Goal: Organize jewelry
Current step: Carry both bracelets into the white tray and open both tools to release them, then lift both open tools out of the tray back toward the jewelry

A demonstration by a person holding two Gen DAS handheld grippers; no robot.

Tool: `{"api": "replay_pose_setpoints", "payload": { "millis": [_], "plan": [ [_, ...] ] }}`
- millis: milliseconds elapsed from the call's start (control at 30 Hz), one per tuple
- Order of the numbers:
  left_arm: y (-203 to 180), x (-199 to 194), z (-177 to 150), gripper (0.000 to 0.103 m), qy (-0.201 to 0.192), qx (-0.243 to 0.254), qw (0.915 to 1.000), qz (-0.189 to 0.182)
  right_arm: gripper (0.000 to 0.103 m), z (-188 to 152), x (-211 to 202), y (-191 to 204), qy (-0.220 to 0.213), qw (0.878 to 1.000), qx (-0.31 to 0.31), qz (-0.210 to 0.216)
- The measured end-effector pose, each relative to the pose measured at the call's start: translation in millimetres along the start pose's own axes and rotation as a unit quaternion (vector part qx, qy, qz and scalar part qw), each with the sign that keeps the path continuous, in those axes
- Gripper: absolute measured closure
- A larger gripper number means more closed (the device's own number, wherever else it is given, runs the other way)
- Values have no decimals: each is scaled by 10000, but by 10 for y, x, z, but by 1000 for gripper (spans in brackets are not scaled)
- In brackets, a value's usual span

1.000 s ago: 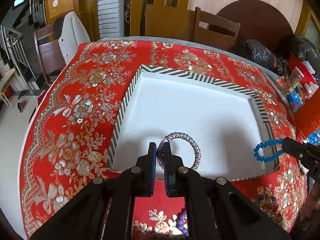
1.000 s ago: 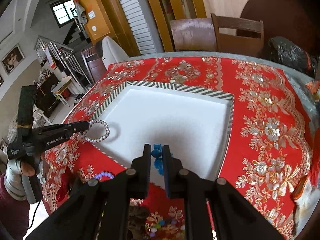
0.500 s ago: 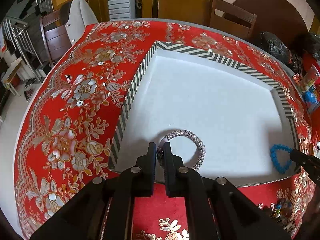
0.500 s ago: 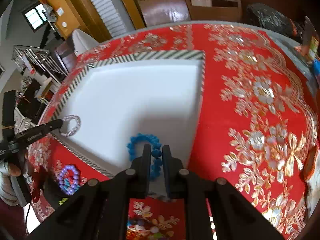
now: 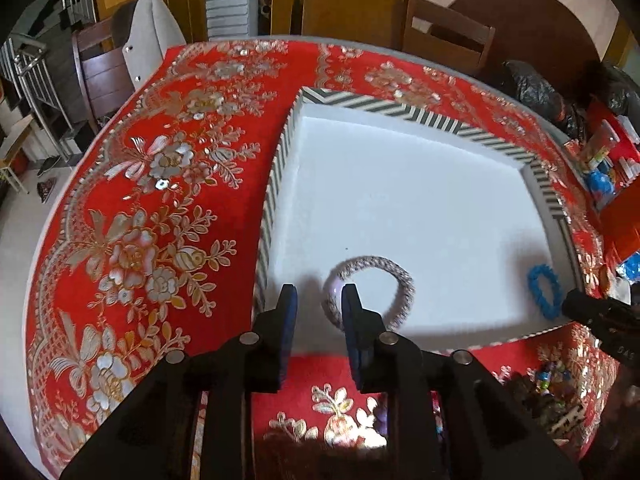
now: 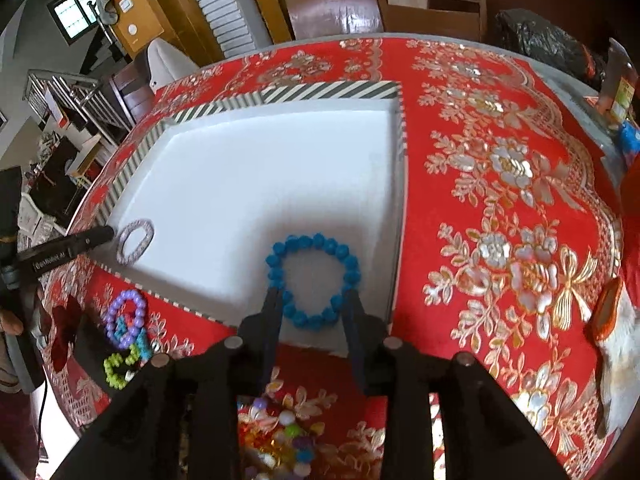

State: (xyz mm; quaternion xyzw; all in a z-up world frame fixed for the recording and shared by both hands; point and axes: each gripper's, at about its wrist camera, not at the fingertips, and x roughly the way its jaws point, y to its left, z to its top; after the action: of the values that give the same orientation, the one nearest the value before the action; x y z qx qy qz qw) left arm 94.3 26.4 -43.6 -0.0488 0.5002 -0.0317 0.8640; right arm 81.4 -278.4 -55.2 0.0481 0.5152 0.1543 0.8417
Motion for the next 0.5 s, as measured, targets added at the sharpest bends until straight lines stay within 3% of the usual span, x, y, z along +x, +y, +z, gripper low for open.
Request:
{"api": "replay_pose_setpoints", "payload": {
  "millis": [133,233,500],
  "plan": [
    [-28,-205,-19,62,-266,63,9995,135,69,-18,-141,25,-294,9995,-47,-92],
    [-42,-391,-32,62,-488,43,9987,137,57,18,-325,65,-601,9982,-5,61],
    [-110,-812,-163,62,-973,-15,9950,224,41,-55,-818,319,-1275,9916,-178,108]
  ]
}}
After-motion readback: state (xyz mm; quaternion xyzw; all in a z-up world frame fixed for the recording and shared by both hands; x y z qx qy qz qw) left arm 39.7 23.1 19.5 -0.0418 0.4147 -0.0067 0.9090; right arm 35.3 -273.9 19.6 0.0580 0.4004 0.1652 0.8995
